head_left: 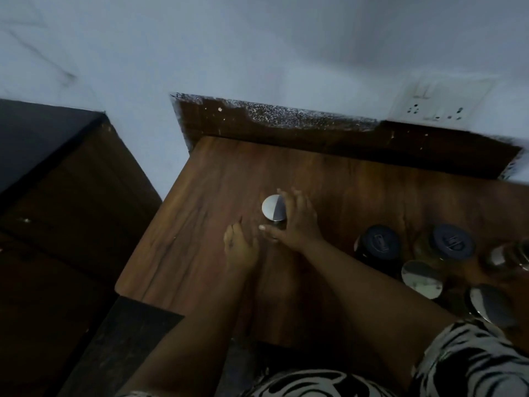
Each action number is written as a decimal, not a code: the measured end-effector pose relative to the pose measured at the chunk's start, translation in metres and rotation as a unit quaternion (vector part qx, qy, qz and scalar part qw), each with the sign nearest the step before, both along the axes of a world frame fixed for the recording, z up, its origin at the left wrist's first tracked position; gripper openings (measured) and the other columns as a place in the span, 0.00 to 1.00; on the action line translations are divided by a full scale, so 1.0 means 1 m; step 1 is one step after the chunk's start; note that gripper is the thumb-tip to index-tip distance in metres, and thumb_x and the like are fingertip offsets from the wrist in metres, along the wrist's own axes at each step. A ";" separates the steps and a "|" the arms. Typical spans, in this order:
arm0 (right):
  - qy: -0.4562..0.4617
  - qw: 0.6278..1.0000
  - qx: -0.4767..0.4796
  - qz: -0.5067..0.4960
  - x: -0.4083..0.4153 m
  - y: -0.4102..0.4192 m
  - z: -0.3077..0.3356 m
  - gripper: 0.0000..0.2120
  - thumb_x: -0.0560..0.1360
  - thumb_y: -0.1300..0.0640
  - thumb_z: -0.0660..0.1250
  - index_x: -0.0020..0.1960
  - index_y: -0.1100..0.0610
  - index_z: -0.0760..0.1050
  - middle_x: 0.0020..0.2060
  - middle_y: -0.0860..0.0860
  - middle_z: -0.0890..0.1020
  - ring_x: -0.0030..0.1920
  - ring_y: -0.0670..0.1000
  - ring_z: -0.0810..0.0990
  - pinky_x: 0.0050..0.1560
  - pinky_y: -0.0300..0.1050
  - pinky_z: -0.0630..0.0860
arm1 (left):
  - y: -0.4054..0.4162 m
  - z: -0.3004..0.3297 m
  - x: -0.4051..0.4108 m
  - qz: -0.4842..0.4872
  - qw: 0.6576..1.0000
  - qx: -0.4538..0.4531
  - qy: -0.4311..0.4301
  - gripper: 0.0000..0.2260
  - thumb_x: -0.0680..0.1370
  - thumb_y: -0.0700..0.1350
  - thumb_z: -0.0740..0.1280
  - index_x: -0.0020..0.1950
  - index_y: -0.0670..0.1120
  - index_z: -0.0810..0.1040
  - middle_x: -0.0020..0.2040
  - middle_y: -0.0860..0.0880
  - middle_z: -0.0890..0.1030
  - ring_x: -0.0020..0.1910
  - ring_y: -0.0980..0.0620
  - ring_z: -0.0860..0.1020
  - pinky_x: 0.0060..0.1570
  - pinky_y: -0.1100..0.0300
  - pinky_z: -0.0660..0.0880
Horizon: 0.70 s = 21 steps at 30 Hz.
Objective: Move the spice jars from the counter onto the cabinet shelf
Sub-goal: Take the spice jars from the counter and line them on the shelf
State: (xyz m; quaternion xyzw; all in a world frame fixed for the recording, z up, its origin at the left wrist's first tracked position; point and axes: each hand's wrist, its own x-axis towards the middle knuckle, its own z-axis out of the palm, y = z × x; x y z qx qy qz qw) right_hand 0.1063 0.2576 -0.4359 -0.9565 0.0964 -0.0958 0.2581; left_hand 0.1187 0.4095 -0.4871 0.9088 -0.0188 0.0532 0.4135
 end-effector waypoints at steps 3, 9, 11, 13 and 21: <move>0.072 0.995 -0.052 0.036 0.027 0.001 0.007 0.45 0.66 0.33 0.70 0.76 0.44 0.55 0.76 0.56 0.58 0.75 0.59 0.57 0.71 0.56 0.61 | 0.002 -0.001 0.000 -0.016 0.999 0.011 -0.026 0.24 0.74 0.40 0.70 0.68 0.36 0.71 0.64 0.38 0.75 0.65 0.39 0.73 0.66 0.49 0.68; 0.116 0.992 0.054 0.003 0.037 -0.019 0.015 0.37 0.65 0.43 0.77 0.71 0.48 0.68 0.70 0.53 0.69 0.68 0.55 0.70 0.64 0.51 0.73 | 0.004 -0.001 0.012 -0.057 0.996 -0.018 0.070 0.33 0.75 0.51 0.70 0.76 0.44 0.62 0.71 0.43 0.69 0.69 0.45 0.70 0.67 0.47 0.70; 0.073 0.986 0.142 -0.042 0.034 -0.029 0.026 0.33 0.65 0.43 0.77 0.68 0.48 0.72 0.66 0.50 0.74 0.63 0.52 0.74 0.59 0.49 0.77 | 0.001 0.008 0.012 -0.052 0.974 -0.145 0.164 0.35 0.74 0.56 0.71 0.76 0.48 0.60 0.71 0.45 0.70 0.65 0.48 0.73 0.62 0.52 0.73; 0.033 0.969 0.239 -0.057 0.031 -0.040 0.043 0.28 0.67 0.46 0.76 0.65 0.50 0.75 0.61 0.49 0.78 0.59 0.50 0.77 0.52 0.43 0.78 | -0.005 0.019 0.012 -0.021 0.903 -0.328 0.276 0.32 0.75 0.60 0.67 0.75 0.49 0.63 0.70 0.42 0.73 0.63 0.45 0.76 0.62 0.51 0.75; -0.012 0.972 0.203 -0.114 0.012 -0.067 0.102 0.21 0.67 0.37 0.72 0.54 0.48 0.80 0.50 0.44 0.81 0.49 0.45 0.78 0.39 0.36 0.70 | -0.046 0.078 0.009 -0.199 0.722 -0.527 0.402 0.24 0.76 0.57 0.65 0.69 0.47 0.74 0.65 0.41 0.78 0.60 0.41 0.79 0.52 0.49 0.80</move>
